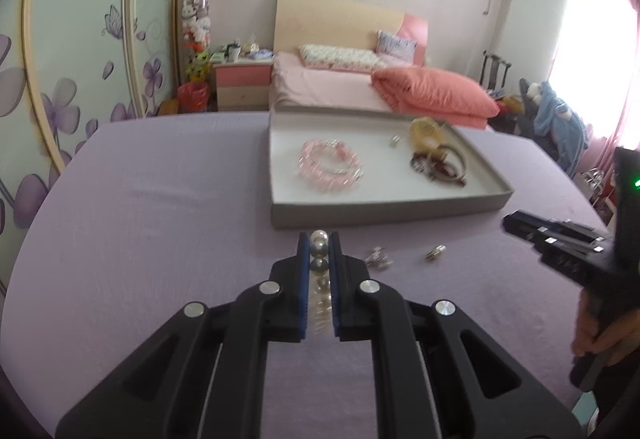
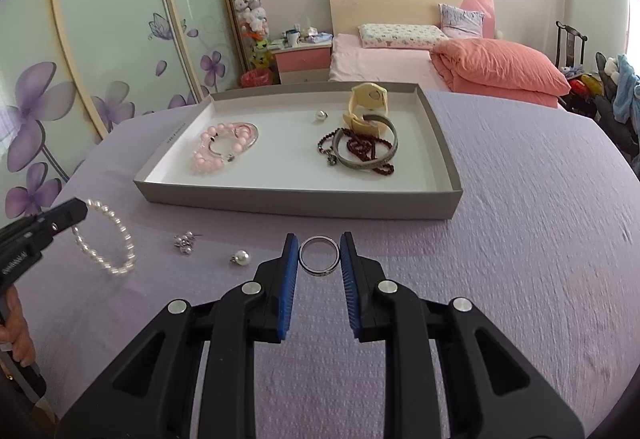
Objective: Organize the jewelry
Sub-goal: 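Carry the silver ring and pearl bracelet into the tray and open the right tool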
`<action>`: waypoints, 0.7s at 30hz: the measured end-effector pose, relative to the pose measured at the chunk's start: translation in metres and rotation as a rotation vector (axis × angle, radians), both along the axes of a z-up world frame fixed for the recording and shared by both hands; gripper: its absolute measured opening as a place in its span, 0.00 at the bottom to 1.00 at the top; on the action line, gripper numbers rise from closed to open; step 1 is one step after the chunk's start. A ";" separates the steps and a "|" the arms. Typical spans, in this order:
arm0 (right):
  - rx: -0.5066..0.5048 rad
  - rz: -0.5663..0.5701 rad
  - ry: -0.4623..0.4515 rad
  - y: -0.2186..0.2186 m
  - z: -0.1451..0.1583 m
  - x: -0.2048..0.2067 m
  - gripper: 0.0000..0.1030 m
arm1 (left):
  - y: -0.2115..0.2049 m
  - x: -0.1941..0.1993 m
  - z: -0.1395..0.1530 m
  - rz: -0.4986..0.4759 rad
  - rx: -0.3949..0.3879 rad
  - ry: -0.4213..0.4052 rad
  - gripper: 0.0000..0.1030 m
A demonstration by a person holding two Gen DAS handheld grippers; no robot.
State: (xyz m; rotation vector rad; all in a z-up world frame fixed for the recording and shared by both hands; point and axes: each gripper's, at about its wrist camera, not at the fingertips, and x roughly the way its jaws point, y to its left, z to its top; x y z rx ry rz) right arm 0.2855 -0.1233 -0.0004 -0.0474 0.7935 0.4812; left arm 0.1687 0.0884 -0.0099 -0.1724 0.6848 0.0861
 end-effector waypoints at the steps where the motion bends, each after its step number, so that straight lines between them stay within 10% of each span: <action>1: 0.003 0.002 -0.004 0.000 0.001 -0.001 0.22 | -0.001 0.000 0.003 -0.004 -0.002 -0.007 0.09; 21: 0.002 0.002 -0.038 -0.001 0.004 -0.004 0.22 | -0.011 -0.001 0.021 -0.027 -0.026 -0.066 0.09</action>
